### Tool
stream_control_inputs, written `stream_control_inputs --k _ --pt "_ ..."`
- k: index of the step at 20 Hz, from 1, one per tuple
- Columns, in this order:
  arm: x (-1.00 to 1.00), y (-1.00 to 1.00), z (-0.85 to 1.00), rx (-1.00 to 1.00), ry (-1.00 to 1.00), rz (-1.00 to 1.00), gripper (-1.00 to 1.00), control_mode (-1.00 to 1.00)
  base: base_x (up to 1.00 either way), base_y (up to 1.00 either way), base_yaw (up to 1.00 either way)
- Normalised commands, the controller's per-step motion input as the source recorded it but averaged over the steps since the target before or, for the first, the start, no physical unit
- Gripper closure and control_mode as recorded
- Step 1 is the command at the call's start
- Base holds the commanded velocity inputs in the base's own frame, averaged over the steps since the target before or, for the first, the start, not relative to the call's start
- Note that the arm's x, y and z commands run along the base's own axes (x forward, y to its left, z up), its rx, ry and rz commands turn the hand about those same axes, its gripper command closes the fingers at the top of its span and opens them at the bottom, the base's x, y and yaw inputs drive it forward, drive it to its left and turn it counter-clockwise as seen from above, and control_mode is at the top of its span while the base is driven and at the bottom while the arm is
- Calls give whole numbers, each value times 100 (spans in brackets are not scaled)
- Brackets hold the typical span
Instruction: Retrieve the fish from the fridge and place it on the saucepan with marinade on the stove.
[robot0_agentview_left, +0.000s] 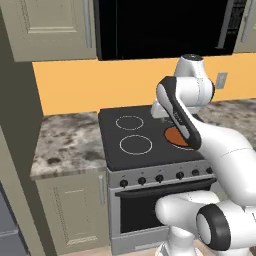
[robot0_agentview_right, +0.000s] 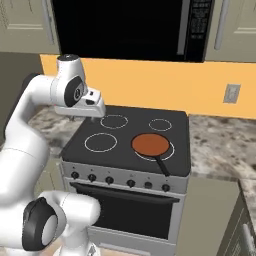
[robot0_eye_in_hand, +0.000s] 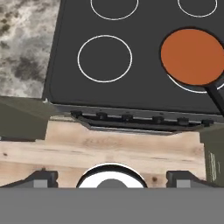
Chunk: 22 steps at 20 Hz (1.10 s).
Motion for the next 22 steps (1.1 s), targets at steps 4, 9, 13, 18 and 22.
stream_control_inputs --k 4,9,13,18,22 --pt "0 0 0 0 0 0 -100 100 -100 13 0" --pt "0 0 0 0 0 0 -100 100 -100 23 2" --pt "0 0 0 0 0 0 -100 100 -84 53 59" --pt "0 0 0 0 0 0 -100 100 -14 23 99" --pt "0 0 0 0 0 0 -100 100 -18 8 100"
